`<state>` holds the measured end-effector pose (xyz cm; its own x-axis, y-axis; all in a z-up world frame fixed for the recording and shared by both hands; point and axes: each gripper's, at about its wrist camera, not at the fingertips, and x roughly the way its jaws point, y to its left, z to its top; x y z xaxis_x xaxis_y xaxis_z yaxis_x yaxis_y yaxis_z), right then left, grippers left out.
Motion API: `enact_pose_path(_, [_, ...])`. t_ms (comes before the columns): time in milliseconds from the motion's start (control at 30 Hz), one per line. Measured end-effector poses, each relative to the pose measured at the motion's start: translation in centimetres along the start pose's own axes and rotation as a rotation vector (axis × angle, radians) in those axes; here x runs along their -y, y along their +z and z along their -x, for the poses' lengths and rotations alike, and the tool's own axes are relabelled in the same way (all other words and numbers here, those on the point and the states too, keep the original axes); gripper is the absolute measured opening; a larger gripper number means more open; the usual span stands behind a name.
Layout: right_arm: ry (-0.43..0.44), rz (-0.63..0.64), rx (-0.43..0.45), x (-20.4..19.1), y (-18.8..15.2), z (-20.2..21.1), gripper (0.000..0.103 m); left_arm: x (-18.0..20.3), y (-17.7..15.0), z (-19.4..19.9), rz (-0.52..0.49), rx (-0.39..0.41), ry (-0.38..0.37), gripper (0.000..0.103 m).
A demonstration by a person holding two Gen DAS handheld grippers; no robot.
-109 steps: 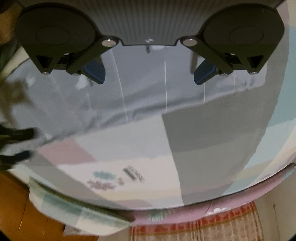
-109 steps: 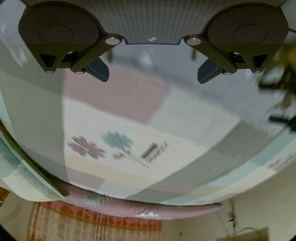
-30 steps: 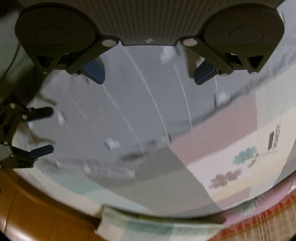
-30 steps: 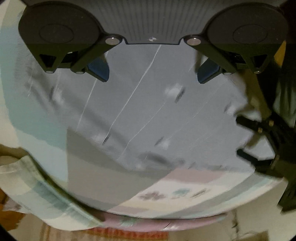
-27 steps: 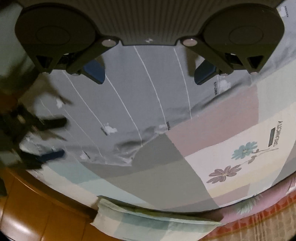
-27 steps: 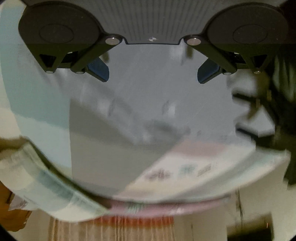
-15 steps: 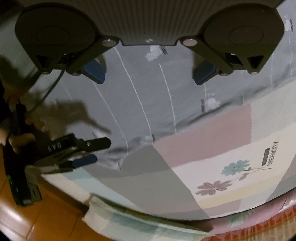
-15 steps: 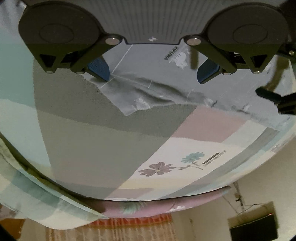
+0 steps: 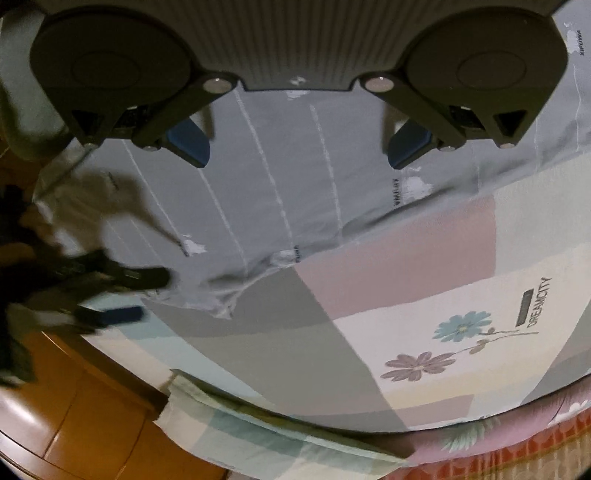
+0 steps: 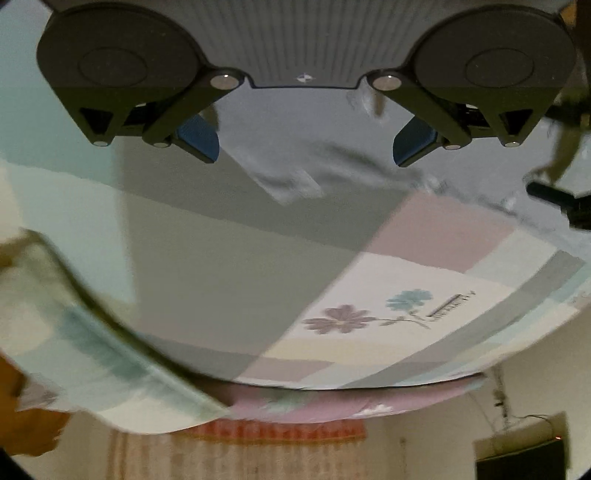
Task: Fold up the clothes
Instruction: 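Smooth the grey top toward its hem with both open grippers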
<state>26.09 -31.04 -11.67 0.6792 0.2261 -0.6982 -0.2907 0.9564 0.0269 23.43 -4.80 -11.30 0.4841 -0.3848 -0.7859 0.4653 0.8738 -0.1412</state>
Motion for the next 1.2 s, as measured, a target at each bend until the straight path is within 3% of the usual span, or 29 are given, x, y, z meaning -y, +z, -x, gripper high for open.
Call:
enact_pose_path(133, [-0.066, -0.066, -0.026, 2.8, -4.0, 2.8, 0.103, 1.7, 0.1, -0.5, -0.029, -0.017, 0.000, 0.102])
enact_pose_path(467, [-0.165, -0.244, 0.027, 7.2, -5.4, 3.7, 0.103, 5.0, 0.5, 3.1, -0.121, 0.015, 0.052, 0.102])
enact_pose_path(733, [-0.180, -0.294, -0.043, 4.0, -11.0, 8.3, 0.103, 7.3, -0.8, -0.1, -0.213, -0.015, 0.071, 0.102])
enact_pose_path(833, [-0.203, -0.348, -0.066, 4.3, -12.7, 8.9, 0.103, 7.2, -2.2, -1.3, -0.181, -0.079, 0.098, 0.102])
enact_pose_path(933, [-0.209, -0.362, -0.035, 3.4, -12.0, 10.4, 0.103, 7.3, -3.1, 0.1, -0.177, -0.078, 0.064, 0.102])
enact_pose_path(1067, [-0.172, -0.310, 0.015, 0.7, -9.6, 9.7, 0.103, 7.6, -3.3, 1.4, -0.191, -0.014, 0.109, 0.102])
enact_pose_path(1133, [-0.181, -0.292, 0.005, -0.6, -8.7, 8.0, 0.103, 7.5, -3.5, 1.2, -0.178, -0.004, 0.150, 0.102])
enact_pose_path(1200, [-0.203, -0.283, -0.018, -1.8, -8.3, 5.9, 0.103, 7.1, -4.2, 0.3, -0.127, -0.024, 0.141, 0.102])
